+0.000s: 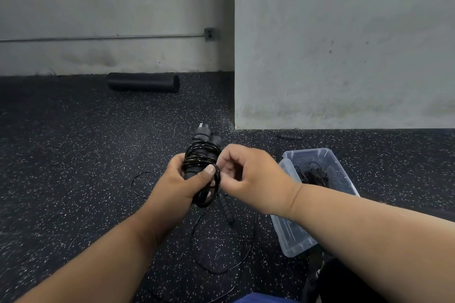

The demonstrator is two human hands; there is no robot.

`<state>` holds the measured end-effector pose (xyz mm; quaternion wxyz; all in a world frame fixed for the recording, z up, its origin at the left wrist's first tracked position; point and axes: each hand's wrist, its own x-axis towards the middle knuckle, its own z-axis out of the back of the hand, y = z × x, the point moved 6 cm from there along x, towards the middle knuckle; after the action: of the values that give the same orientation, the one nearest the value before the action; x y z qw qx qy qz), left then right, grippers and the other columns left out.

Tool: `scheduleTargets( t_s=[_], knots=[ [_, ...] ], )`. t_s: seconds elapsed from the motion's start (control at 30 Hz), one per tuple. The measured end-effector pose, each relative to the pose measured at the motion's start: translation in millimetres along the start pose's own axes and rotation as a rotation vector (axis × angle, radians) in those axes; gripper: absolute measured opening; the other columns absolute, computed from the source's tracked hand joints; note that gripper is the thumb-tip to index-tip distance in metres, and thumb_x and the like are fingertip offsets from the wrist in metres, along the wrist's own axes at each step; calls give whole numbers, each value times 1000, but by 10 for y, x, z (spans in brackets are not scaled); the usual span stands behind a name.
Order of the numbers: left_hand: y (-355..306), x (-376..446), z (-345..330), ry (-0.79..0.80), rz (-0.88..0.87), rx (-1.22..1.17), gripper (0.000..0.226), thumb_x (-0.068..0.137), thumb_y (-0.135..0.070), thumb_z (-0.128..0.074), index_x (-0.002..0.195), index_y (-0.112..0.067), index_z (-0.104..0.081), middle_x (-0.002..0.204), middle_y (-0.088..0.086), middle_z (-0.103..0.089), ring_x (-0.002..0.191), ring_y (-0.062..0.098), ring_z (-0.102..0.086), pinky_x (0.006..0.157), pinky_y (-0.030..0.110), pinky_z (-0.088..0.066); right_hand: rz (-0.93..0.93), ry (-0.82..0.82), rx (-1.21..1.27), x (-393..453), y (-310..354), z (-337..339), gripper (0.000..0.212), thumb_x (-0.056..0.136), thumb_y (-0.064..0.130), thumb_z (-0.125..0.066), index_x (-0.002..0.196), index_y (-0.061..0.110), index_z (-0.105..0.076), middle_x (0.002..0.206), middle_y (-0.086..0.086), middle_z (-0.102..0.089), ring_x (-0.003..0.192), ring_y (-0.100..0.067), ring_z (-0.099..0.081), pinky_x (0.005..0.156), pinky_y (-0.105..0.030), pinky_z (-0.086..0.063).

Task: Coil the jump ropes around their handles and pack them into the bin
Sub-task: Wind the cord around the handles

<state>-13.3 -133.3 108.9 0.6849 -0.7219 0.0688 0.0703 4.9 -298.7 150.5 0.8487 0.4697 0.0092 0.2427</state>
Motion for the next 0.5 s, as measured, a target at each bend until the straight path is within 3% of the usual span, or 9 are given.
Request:
scheduleTargets(
  t_s=[0.13, 0.23, 0.37, 0.5],
  knots=[
    [6, 26, 8, -25, -14, -41, 57, 77, -37, -78, 127, -17, -59, 113, 11, -77, 102, 29, -76, 85, 40, -63, 50, 50, -14, -31, -30, -73, 11, 89, 16, -71, 81, 20, -65, 80, 6, -63, 73, -12, -58, 66, -26, -50],
    [23, 33, 20, -10, -13, -55, 56, 79, -34, -77, 129, -17, -59, 114, 12, -77, 101, 27, -76, 79, 33, -63, 66, 82, -24, -7, -67, -124, 12, 95, 18, -74, 85, 15, -67, 85, 4, -61, 76, -11, -57, 71, -26, -50],
    [10, 48, 24, 46, -42, -4, 54, 86, -38, -71, 136, -21, -57, 119, 5, -76, 109, 24, -74, 85, 36, -61, 107, 37, 14, 19, 23, -17, 11, 99, 19, -70, 89, 13, -69, 85, 5, -62, 80, -13, -58, 74, -26, -49],
    [104, 41, -106, 187, 69, -168, 44, 92, -25, -68, 134, -16, -57, 120, 17, -73, 94, 26, -75, 64, 27, -60, -18, 92, 261, 8, 22, 7, 13, 102, 17, -65, 92, 10, -69, 82, -5, -68, 74, -21, -63, 70, -36, -56]
  ],
)
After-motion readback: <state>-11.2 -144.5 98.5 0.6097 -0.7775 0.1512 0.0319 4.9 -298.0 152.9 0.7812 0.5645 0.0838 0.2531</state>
